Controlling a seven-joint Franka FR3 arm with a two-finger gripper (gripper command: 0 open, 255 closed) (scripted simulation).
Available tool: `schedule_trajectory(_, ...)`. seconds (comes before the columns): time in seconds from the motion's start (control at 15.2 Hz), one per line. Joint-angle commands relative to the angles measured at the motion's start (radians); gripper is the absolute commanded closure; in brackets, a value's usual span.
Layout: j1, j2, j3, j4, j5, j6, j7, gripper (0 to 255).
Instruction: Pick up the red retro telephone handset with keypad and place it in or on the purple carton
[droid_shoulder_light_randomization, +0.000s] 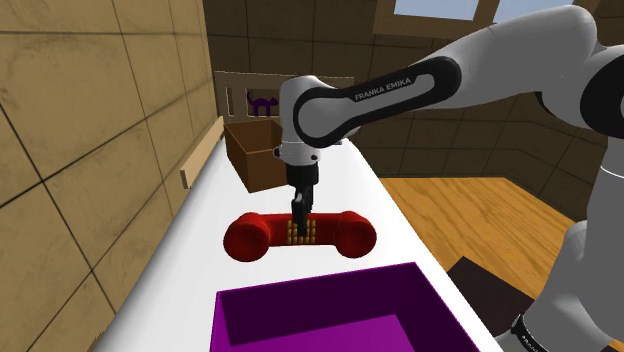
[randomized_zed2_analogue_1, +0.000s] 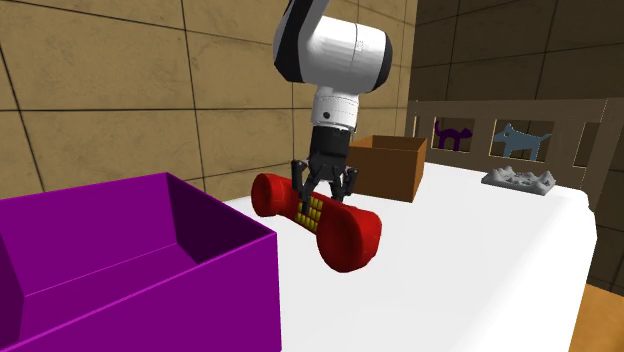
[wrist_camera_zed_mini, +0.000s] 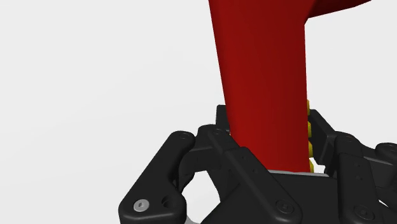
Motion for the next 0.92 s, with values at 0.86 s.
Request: schedule_trajectory(0.86,-0.003,-0.038,0.001,0.152,0.003,-0.187,0.024,255)
